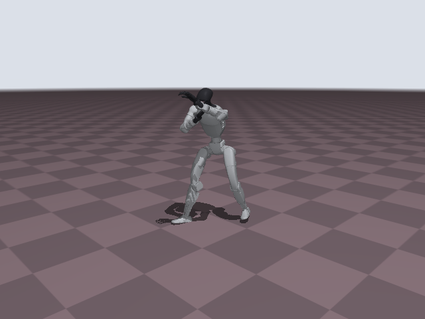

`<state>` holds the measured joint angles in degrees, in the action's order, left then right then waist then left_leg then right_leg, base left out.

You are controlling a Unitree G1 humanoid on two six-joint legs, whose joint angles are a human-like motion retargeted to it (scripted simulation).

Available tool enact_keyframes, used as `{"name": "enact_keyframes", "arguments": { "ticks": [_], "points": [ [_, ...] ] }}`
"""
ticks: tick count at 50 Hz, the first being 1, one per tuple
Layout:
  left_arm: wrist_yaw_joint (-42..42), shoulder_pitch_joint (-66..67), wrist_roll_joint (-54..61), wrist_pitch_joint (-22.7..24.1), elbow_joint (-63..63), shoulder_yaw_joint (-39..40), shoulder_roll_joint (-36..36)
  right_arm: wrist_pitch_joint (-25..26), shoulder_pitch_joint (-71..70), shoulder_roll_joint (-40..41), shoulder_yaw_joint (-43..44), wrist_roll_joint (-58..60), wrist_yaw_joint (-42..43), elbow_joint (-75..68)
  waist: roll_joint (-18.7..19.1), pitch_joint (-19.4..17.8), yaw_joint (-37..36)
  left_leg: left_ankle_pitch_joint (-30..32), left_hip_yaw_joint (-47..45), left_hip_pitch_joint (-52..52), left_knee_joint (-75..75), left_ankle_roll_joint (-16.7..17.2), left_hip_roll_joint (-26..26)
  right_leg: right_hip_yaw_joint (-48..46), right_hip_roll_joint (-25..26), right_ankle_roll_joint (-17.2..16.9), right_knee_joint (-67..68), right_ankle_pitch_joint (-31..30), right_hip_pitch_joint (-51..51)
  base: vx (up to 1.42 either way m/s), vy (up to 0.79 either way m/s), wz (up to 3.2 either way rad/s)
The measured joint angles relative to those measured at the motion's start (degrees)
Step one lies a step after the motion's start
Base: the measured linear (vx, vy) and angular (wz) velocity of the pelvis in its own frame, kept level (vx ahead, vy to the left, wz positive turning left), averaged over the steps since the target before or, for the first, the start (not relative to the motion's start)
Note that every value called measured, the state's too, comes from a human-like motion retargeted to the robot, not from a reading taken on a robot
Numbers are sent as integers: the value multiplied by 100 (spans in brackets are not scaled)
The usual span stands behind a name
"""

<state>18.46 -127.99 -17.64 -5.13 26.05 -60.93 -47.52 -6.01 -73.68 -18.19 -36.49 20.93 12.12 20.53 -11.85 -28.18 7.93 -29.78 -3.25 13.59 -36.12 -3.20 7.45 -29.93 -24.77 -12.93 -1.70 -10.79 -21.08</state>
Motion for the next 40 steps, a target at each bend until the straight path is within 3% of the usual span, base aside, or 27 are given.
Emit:
{"name": "enact_keyframes", "arguments": {
  "ticks": [8, 15, 22, 27, 32, 36, 38, 40],
  "points": [
    [-238, 115, -149, 136, -216, 169, -309, 0, -83, -162, 126, -60, -531, 353, 9, -94, -646, -40, 233, 148, 27, 97, -65, -242, -159, 103, 156, 103, 20, -2, 2, 30],
    [-312, 1615, -389, 63, -1614, 1467, -338, 24, 426, -270, 90, -355, -1219, 725, 71, -128, -1206, -17, 550, 385, 153, 289, -223, -437, -529, 212, 714, 475, -181, -3, 2, 52],
    [-379, 3489, -959, -195, -3649, 3044, 27, 76, 971, -306, -179, -361, -1813, 974, 331, -161, -1377, 80, 934, 674, 409, 480, -177, -419, -833, 686, 1819, 1229, -704, -1, -7, 52],
    [-558, 4694, -1193, -276, -5040, 3707, 670, 122, 1372, -378, -433, -469, -2063, 1046, 583, -161, -1325, 126, 1180, 778, 594, 464, 28, -175, -890, 1170, 2863, 1956, -1210, 6, -22, 33],
    [-736, 5351, -1323, -380, -5696, 3966, 1124, 153, 1511, -481, -660, -550, -2180, 1088, 843, -161, -1067, 114, 1169, 615, 759, 428, 327, 205, -861, 1428, 3889, 2438, -1692, 15, -31, -9],
    [-934, 4942, -1353, -737, -5632, 3890, 810, 257, 1156, -602, -731, -549, -2260, 1090, 1086, -161, -484, 108, 895, 245, 969, 355, 588, 397, -723, 1308, 4345, 2514, -1893, 21, -28, -58],
    [-829, 3888, -984, -891, -4819, 3385, 298, 332, 629, -672, -762, -593, -2113, 1010, 1266, -161, -71, 96, 704, 22, 1108, 292, 696, 431, -584, 1139, 4387, 2481, -1927, 23, -20, -91],
    [-77, 2037, -3, -801, -2803, 2147, -453, 373, -200, -754, -828, -662, -1618, 715, 1585, -161, 365, 103, 509, -148, 1260, 209, 764, 427, -399, 934, 4268, 2410, -1950, 24, -13, -101]
  ]
}}
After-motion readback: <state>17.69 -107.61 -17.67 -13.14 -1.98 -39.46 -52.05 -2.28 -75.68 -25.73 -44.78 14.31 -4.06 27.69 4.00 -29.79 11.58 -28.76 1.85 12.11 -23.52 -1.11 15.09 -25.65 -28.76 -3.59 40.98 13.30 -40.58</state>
